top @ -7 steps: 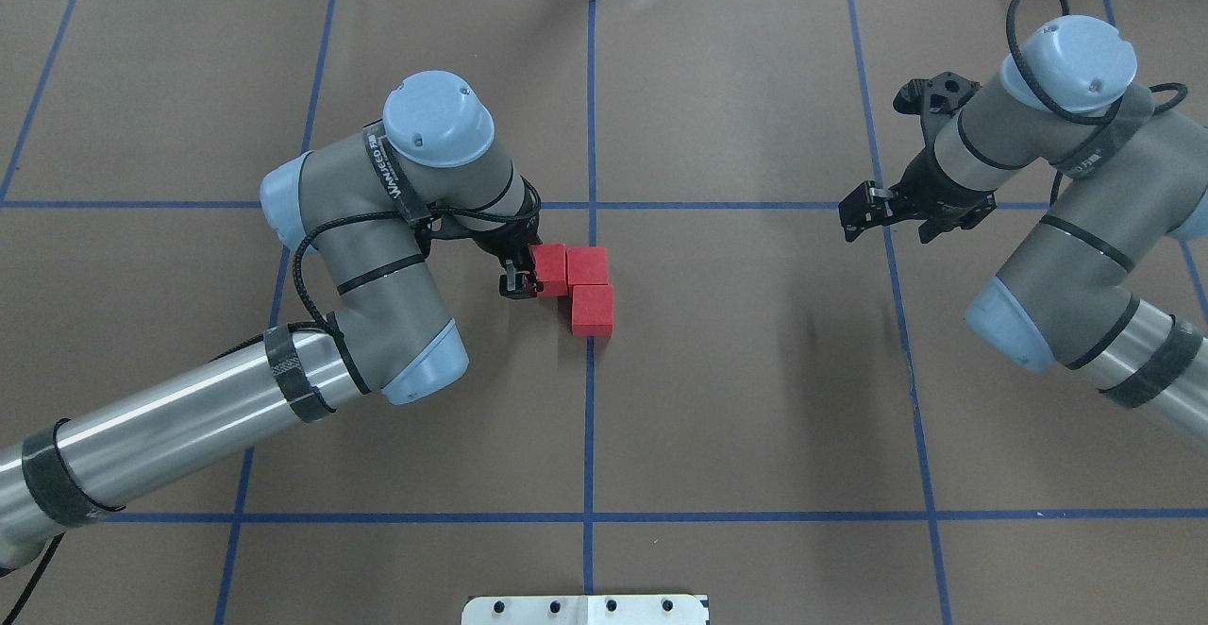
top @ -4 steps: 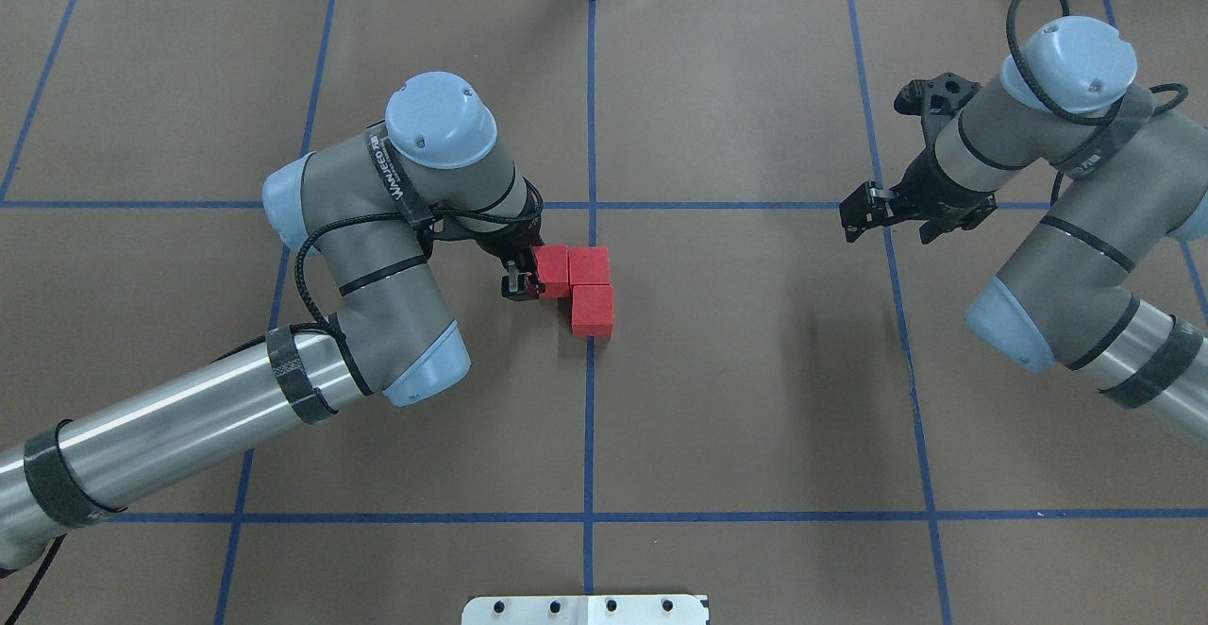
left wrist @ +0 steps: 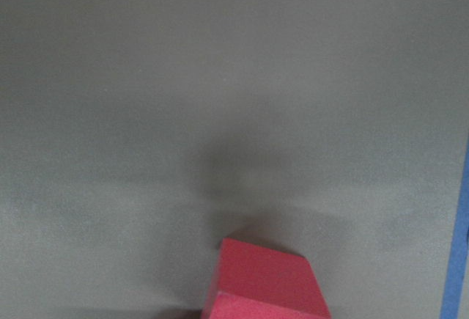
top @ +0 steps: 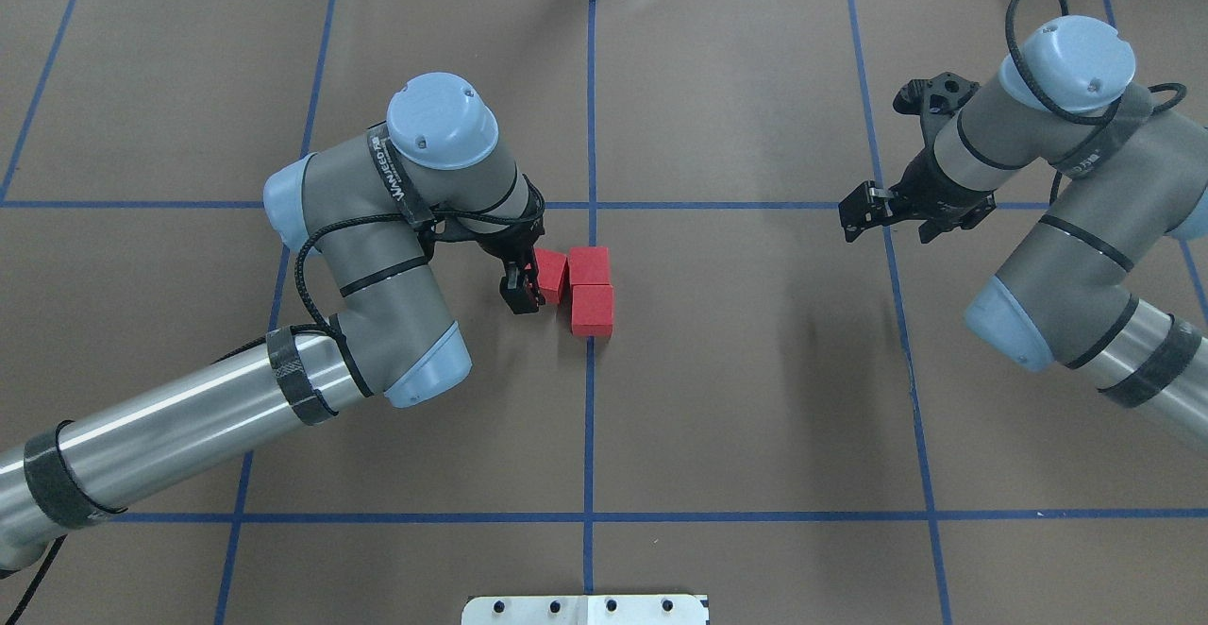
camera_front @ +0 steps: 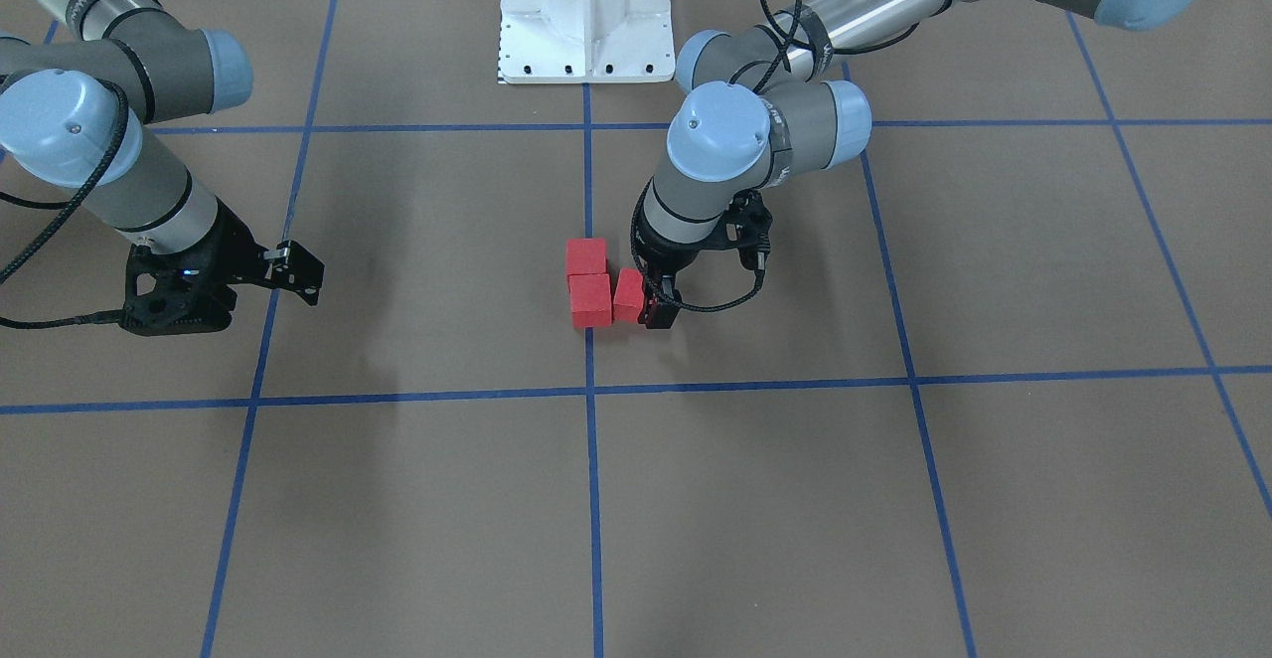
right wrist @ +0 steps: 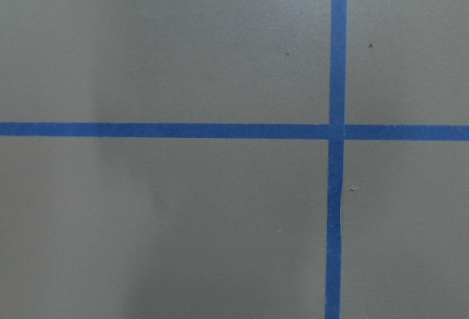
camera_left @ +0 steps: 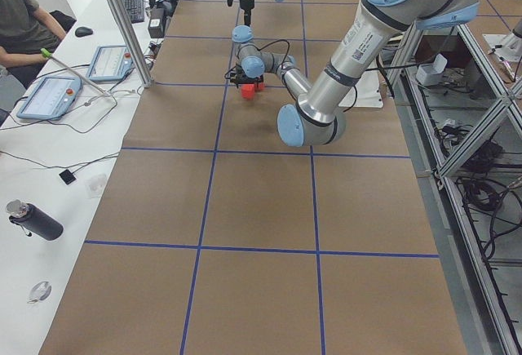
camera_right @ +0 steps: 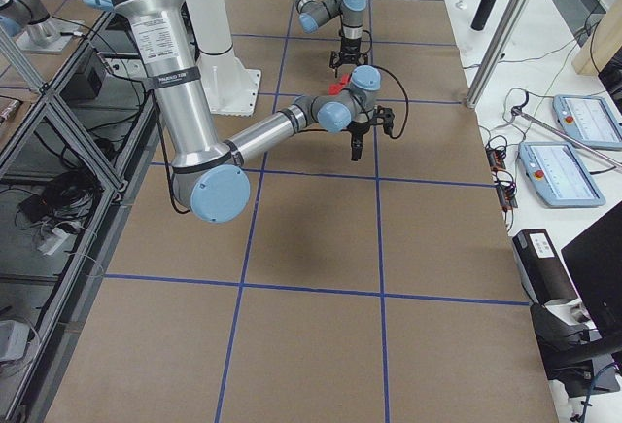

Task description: Form red blocks into L shape at center

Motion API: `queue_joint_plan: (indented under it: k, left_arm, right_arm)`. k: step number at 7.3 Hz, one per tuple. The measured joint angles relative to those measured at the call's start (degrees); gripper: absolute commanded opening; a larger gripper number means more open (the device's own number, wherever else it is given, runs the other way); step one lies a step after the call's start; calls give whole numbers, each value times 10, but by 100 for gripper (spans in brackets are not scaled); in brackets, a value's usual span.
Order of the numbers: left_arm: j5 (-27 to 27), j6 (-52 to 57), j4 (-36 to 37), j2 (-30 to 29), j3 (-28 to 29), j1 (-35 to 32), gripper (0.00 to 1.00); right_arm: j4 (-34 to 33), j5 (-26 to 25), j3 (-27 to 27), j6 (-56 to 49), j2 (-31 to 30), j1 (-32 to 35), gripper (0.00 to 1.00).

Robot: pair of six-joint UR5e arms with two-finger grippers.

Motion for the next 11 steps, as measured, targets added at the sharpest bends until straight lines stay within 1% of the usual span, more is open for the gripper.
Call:
queue_joint_plan:
  k: [2,4,11]
  left_arm:
    - [-34,5,3,23,-29,-5,100]
    - [-43,7,3,55,-54,-4,100]
    - [-40,2,4,58,-49,15,100]
  right_arm:
    - [0,0,1,1,0,0,100]
    - [0,0,4,2,0,0,100]
    - [0,0,1,0,-1,0,100]
